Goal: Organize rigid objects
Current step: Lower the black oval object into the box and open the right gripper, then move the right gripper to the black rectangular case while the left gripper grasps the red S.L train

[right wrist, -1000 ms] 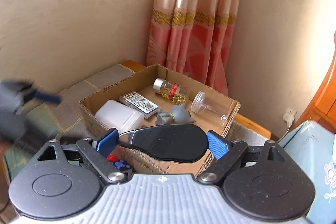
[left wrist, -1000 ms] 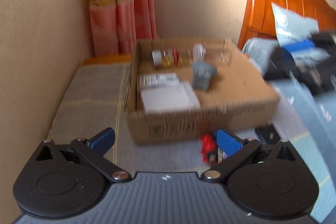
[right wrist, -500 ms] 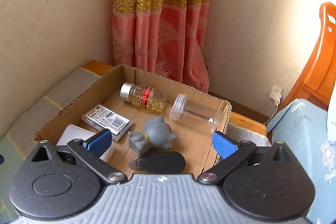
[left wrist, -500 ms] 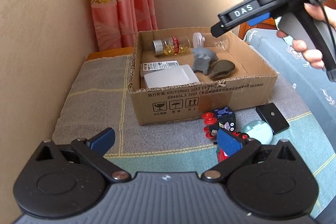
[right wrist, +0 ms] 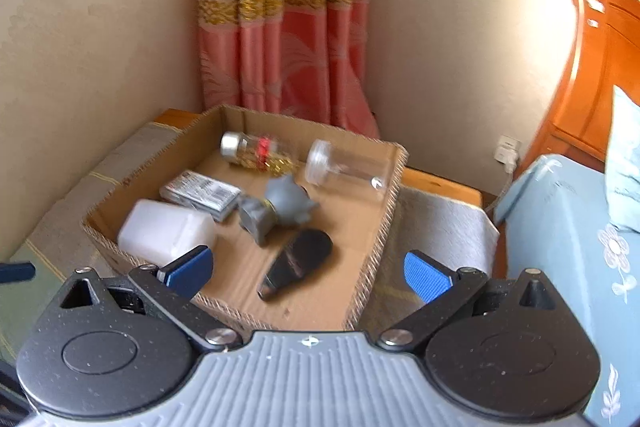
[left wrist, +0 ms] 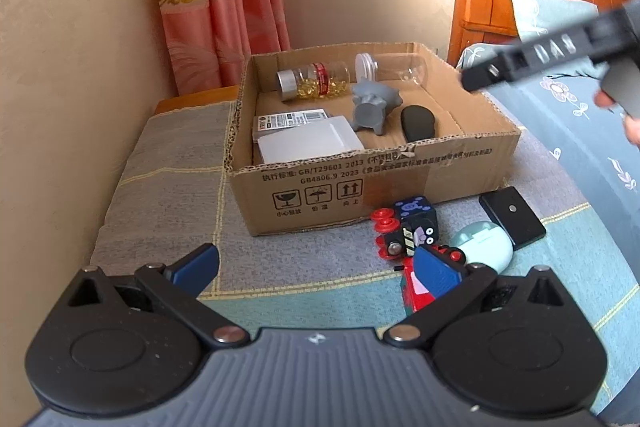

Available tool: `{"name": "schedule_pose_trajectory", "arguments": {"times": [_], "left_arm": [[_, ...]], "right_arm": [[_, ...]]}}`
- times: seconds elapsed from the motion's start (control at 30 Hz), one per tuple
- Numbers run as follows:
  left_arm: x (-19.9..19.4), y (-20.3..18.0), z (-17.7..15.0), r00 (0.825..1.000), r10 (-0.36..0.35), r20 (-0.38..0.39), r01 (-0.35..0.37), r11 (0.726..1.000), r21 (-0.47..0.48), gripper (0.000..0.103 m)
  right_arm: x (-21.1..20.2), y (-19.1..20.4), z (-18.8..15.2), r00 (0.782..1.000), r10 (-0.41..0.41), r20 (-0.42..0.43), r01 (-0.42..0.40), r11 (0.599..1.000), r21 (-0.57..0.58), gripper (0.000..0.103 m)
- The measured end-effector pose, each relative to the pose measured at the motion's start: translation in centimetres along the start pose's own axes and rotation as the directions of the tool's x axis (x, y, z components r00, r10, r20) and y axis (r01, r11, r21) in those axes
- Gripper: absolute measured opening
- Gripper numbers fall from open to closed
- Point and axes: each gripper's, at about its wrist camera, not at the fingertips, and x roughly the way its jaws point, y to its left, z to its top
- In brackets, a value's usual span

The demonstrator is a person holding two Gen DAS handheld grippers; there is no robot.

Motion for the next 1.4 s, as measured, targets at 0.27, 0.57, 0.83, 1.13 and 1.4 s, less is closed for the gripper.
{"name": "schedule_pose_trajectory", "arguments": {"times": [0.27, 0.57, 0.83, 1.13, 1.4], "left_arm": [[0.3, -0.3, -0.1, 1.000, 0.001, -0.018, 0.000, 1.000, 0.014, 0.102], [0.9, -2.1, -0.4, 0.998, -0.022, -0.057, 0.025, 0.998, 0.052, 0.102], [1.7, -4.0, -0.6, 0.992, -0.083, -0.094, 0.092, 0.992, 0.089, 0.102], [4.4, -5.4, -1.3, 0.977, -0.144, -0.156, 0.161, 0.981, 0.107, 0.102], [5.7, -5.3, -1.5, 0.963, -0.218, -0.161, 0.232, 0.970, 0.073, 0.062]], "right_arm": [[0.0, -1.3, -5.8, 0.995, -0.086, -0.047, 0.092, 0.988, 0.123, 0.103], [4.9, -2.4, -8.4, 0.983, -0.097, -0.153, 0.126, 0.973, 0.193, 0.103], [6.9, -2.7, -10.1, 0.978, -0.097, -0.186, 0.131, 0.975, 0.178, 0.103], [5.8, -3.9, -11.1, 0.980, -0.097, -0.175, 0.125, 0.979, 0.161, 0.103], [5.6, -4.4, -11.5, 0.980, -0.104, -0.172, 0.133, 0.977, 0.169, 0.103]]}}
